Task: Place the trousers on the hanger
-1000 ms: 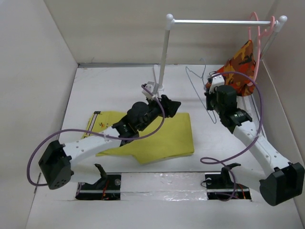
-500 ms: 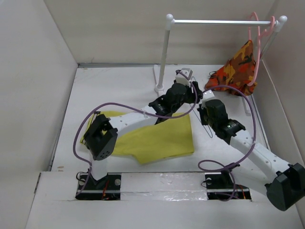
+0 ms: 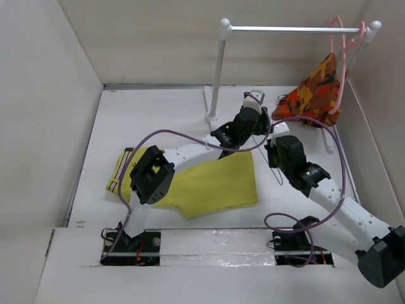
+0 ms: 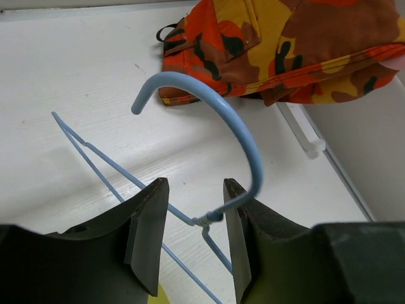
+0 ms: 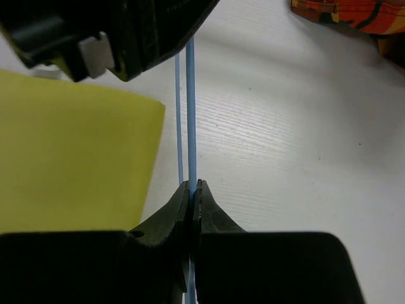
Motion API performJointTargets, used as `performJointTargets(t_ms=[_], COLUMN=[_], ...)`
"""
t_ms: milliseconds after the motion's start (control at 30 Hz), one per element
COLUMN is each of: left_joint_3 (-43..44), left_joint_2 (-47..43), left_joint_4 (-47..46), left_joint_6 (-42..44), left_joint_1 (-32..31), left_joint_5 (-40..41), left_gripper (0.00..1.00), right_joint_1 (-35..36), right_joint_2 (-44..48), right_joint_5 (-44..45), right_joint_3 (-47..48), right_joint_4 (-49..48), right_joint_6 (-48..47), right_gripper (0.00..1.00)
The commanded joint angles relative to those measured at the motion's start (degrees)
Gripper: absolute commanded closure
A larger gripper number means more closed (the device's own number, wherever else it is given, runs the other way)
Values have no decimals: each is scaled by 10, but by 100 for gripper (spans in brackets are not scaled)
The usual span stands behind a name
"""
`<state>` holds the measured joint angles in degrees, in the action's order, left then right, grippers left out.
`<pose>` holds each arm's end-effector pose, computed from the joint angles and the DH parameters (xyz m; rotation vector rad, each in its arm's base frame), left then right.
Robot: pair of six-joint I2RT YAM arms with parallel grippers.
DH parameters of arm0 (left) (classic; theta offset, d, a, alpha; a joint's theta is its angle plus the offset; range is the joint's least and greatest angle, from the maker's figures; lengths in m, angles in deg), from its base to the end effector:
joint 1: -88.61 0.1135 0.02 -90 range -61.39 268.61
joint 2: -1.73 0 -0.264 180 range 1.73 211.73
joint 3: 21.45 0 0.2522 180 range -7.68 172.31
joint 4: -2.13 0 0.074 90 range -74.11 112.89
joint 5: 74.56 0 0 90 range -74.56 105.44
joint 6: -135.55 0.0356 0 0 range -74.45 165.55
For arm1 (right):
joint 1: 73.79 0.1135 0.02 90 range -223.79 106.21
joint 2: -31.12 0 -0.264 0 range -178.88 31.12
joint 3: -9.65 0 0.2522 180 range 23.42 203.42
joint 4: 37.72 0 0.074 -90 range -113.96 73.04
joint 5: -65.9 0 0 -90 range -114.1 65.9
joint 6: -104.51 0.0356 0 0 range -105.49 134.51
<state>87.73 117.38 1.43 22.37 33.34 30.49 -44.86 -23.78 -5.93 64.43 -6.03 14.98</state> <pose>0.2883 -0.3997 0.3122 0.2782 1.7113 -0.8080 0.1909 0.0929 0.2721 -0.3330 2.0688 -0.0281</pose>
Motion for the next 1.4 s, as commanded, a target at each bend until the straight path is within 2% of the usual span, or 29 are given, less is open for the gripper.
performJointTargets(t_ms=[0, 133, 300, 400, 433, 467, 500, 600, 700, 767, 833, 867, 900, 967, 1033, 1133, 1267, 1367], left_joint_3=[25, 18, -6, -33, -41, -66, -84, -155, -211, -237, -254, -275, -287, -318, -341, -379, -404, -426], left_joint_2=[6, 10, -5, -20, -26, -32, -47, -75, -94, -97, -103, -106, -111, -118, -127, -133, -133, -133], left_joint_4=[-2, -11, -28, -44, -49, -56, -78, -125, -166, -179, -200, -211, -231, -244, -270, -293, -291, -311], left_joint_6=[4, 2, -5, -11, -14, -25, -32, -68, -88, -107, -135, -146, -157, -190, -214, -316, -383, -405], left_joint_1=[1, 1, 1, 1, 1, 1, 1, 1, -12, -26, -32, -39, -39, -54, -71, -83, -102, -109], left_joint_5=[9, 22, 24, 29, 30, 31, 30, 30, 41, 61, 64, 65, 68, 91, 112, 134, 171, 172], left_gripper=[64, 75, 100, 100, 100, 100, 100, 100, 100, 100, 100, 100, 100, 100, 100, 100, 100, 100], right_joint_1=[5, 10, 10, 16, 16, 22, 22, 22, 22, 16, 10, 4, 4, -18, -36, -48, -59, -64], right_joint_2=[22, 21, 11, 12, 15, 17, 22, 58, 113, 150, 169, 177, 188, 186, 162, 114, 100, 108], right_joint_5=[5, 5, 16, 16, 13, 10, 6, -28, -54, -85, -105, -111, -117, -147, -204, -260, -275, -265], right_joint_3=[-5, -1, -1, -14, -17, -18, -19, -16, -13, -13, -13, -15, -22, -30, -48, -62, -76, -114], right_joint_4=[-31, -28, -11, -11, -9, -3, 2, 23, 46, 59, 64, 62, 58, 45, 27, 2, -2, -36], right_joint_6=[8, 5, 7, 13, 14, 16, 16, 12, 4, 1, 2, 5, 6, 4, 1, -18, -22, 14], right_gripper=[100, 100, 100, 100, 95, 85, 65, 40, 27, 26, 33, 45, 75, 96, 100, 100, 100, 100])
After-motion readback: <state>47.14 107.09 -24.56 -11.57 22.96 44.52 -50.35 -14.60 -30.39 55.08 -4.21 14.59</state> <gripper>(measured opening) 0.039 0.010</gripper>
